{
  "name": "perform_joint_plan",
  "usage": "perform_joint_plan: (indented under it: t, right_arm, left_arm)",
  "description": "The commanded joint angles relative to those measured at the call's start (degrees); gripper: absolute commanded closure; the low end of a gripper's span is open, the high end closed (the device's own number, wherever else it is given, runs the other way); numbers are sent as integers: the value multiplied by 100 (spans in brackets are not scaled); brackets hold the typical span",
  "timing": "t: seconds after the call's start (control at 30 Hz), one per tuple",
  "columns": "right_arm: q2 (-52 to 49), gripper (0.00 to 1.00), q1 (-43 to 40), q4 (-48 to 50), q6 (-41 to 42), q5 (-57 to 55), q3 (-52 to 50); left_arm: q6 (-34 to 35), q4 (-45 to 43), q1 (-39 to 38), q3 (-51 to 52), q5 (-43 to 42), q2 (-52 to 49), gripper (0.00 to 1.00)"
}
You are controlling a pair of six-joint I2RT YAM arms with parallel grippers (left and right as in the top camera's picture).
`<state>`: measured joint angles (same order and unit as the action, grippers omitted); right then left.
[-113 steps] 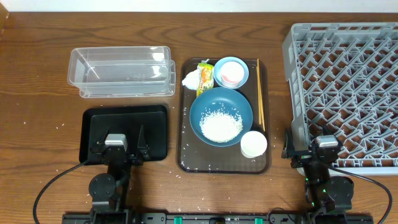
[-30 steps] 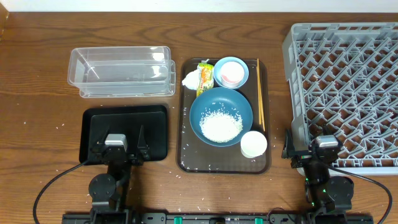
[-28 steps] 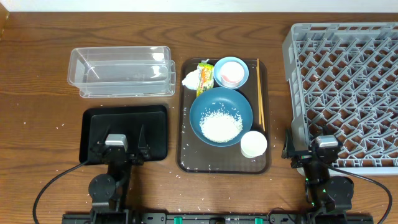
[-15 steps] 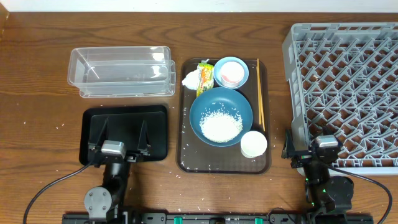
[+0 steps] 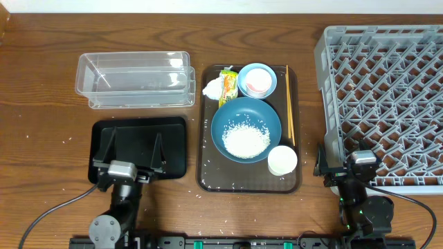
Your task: Sort waste into correct bins and load items into the dishwasher rack
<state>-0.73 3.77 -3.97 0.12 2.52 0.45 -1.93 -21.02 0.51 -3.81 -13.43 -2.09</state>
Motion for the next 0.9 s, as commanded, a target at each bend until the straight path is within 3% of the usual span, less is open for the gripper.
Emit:
perform_joint_plan:
  t: [0.0, 0.4, 0.67, 0.87]
  right_arm:
    - [0, 1, 76, -15, -85, -55, -13]
    - [2, 1, 76, -15, -85, -55, -13]
    - [0, 1, 76, -15, -85, -57, -13]
    - [2, 1, 76, -15, -85, -55, -13]
  left_arm:
    - [-42, 164, -33, -557, -214, -358, 5]
    - [-109, 2151, -33, -3025, -1429, -2975, 5]
    - [-85, 1696, -33, -3206, -2175, -3324, 5]
    - [-81, 1626, -33, -3206, -2201, -3386, 5]
